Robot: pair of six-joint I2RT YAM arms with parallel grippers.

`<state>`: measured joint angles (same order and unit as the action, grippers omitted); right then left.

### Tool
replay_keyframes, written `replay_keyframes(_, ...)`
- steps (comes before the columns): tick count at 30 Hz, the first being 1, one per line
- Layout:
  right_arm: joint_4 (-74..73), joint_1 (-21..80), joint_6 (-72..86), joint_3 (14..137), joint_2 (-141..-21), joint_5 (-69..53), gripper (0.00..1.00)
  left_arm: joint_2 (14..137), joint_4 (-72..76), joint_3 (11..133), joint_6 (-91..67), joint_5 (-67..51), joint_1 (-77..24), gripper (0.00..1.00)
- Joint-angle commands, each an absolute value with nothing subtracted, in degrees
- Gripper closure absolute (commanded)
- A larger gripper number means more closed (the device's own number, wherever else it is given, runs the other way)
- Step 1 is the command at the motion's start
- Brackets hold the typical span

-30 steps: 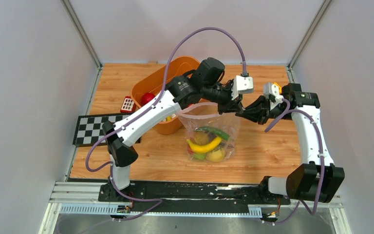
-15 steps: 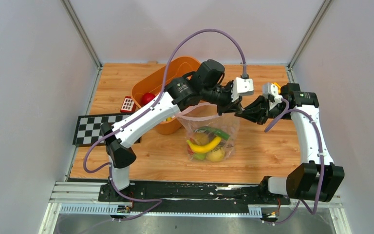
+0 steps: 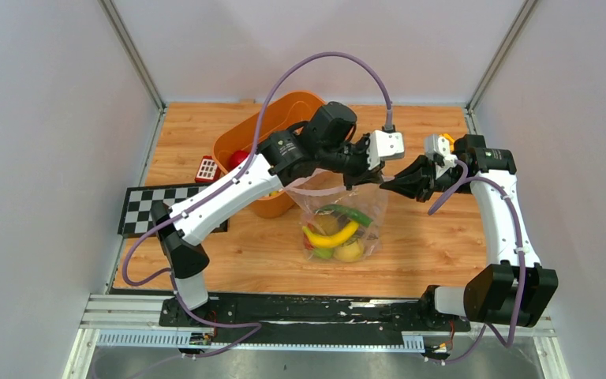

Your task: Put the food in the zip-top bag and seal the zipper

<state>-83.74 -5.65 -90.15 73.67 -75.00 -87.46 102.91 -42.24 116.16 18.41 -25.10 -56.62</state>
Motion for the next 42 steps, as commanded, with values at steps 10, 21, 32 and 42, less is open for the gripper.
replay_keyframes(10, -84.05, -6.84, -89.99, 75.82, -74.38, -90.24, 1.00, 92.31, -43.95, 104.65, 18.98, -20.21, -52.66, 1.00)
replay_keyframes(21, -81.05, -7.56, -85.76, 75.76, -74.34, -88.77, 1.00, 85.64, -42.39, 97.47, 18.72, -17.64, -49.54, 1.00)
replay_keyframes(32, -35.38, 2.32, -32.59, 66.97, -62.76, -60.94, 0.40, 90.91, -41.93, 105.69, 16.04, -29.01, -49.98, 1.00)
replay_keyframes(42, -32.39, 5.00, -31.27, 68.82, -61.91, -61.77, 0.20, 91.97, -44.47, 107.14, 18.10, -29.25, -51.01, 1.00)
